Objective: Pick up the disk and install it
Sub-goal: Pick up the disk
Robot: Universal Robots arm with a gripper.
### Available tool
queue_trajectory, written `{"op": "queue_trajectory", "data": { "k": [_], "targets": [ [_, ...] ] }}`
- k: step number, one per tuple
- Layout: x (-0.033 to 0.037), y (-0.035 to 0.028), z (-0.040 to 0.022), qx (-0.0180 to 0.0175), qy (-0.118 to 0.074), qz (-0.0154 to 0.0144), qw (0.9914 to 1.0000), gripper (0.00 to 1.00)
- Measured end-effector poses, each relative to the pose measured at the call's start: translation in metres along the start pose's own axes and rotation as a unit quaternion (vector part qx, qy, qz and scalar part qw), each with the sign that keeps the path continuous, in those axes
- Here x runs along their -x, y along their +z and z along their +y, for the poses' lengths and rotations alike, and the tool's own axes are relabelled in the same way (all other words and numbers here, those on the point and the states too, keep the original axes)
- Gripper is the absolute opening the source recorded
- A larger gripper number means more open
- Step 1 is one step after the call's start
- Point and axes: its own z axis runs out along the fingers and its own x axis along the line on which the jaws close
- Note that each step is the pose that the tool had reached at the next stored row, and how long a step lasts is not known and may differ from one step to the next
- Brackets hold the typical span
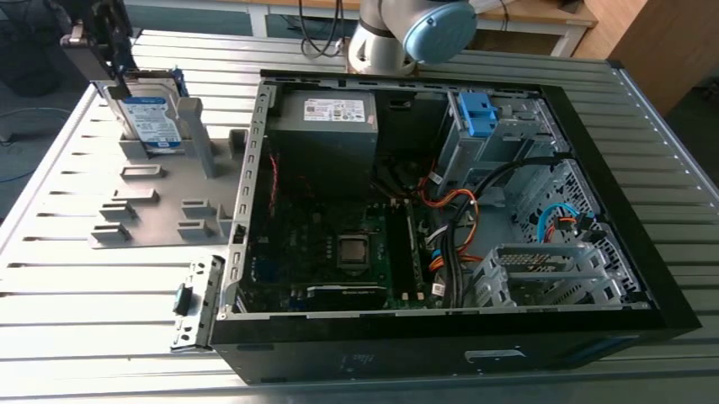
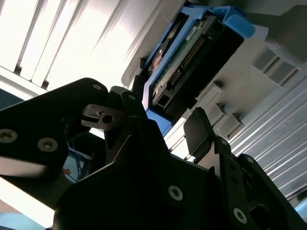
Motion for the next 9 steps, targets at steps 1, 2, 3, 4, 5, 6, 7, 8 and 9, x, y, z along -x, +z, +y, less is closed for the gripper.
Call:
{"op": "queue_trajectory", "data": {
  "k": [1,2,3,4,5,6,7,8,9],
  "targets": [
    [0.0001,0.0020,0.0001,0.0000,0.000,0.0000,1.00000,0.60],
    [0.0002,0.0038,0.0003,0.0000,0.000,0.0000,1.00000,0.60],
    [0.0003,0.0056,0.0004,0.0000,0.000,0.0000,1.00000,0.60],
    [0.0003,0.0074,0.0005,0.0000,0.000,0.0000,1.00000,0.60],
    [0.0005,0.0091,0.0006,0.0000,0.000,0.0000,1.00000,0.60],
    [0.0006,0.0108,0.0008,0.0001,0.000,0.0000,1.00000,0.60],
    [0.0007,0.0129,0.0010,0.0000,0.000,0.0000,1.00000,0.60],
    [0.0009,0.0147,0.0011,0.0000,0.000,0.0000,1.00000,0.60],
    [0.0010,0.0165,0.0012,0.0000,0.001,0.0000,1.00000,0.60]
  ]
}}
